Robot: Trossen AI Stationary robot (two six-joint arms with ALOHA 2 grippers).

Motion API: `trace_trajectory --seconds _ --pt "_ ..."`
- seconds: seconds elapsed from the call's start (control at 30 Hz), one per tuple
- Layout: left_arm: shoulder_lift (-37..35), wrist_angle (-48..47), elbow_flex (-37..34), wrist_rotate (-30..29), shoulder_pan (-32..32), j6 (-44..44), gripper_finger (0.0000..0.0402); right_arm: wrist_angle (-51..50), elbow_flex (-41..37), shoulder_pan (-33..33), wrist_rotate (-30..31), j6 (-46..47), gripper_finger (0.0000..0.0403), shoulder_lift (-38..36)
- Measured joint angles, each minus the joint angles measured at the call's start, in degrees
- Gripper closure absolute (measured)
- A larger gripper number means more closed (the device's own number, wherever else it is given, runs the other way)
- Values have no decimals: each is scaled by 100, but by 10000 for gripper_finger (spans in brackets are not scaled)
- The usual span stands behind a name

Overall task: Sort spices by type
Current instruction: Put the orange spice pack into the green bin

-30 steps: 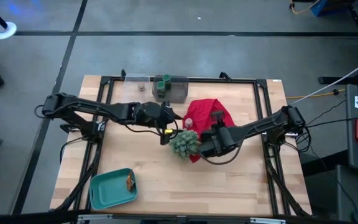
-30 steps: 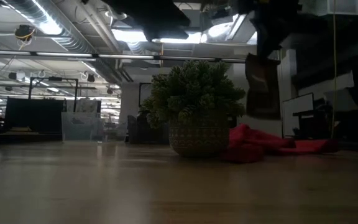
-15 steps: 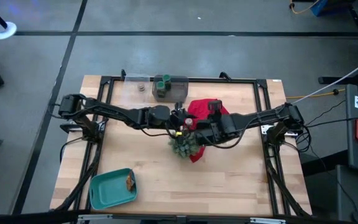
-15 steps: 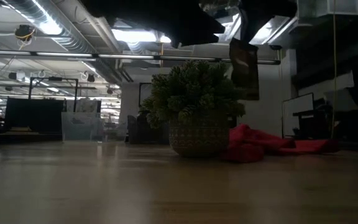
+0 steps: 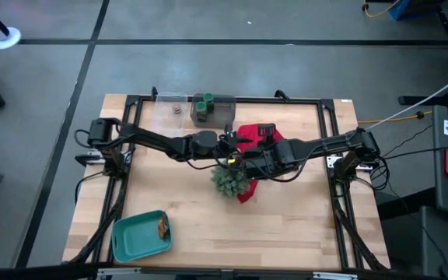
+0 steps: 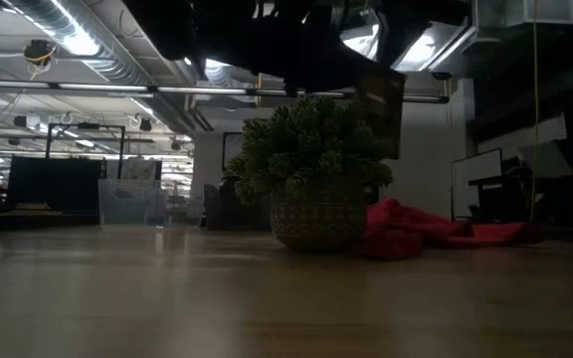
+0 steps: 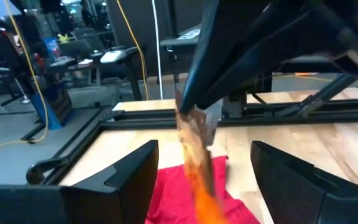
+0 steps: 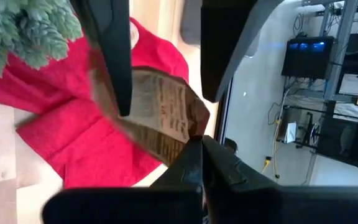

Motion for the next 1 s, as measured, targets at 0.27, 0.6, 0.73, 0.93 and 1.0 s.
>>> trace_trajectory --seconds 0.27,0.6,0.73,0.93,1.0 --pt "138 -3 4 5 192 -136 178 52 -2 0 -2 -38 402 1" --pt "160 0 9 205 185 140 374 75 -2 0 -3 -47 402 0" --pt "160 -19 9 233 185 138 390 76 -2 0 -6 -44 400 0" --pt "9 -229 9 234 185 78 398 228 -4 0 -50 4 368 0" --pt "-134 -468 9 234 185 47 400 248 -4 0 -52 5 347 0"
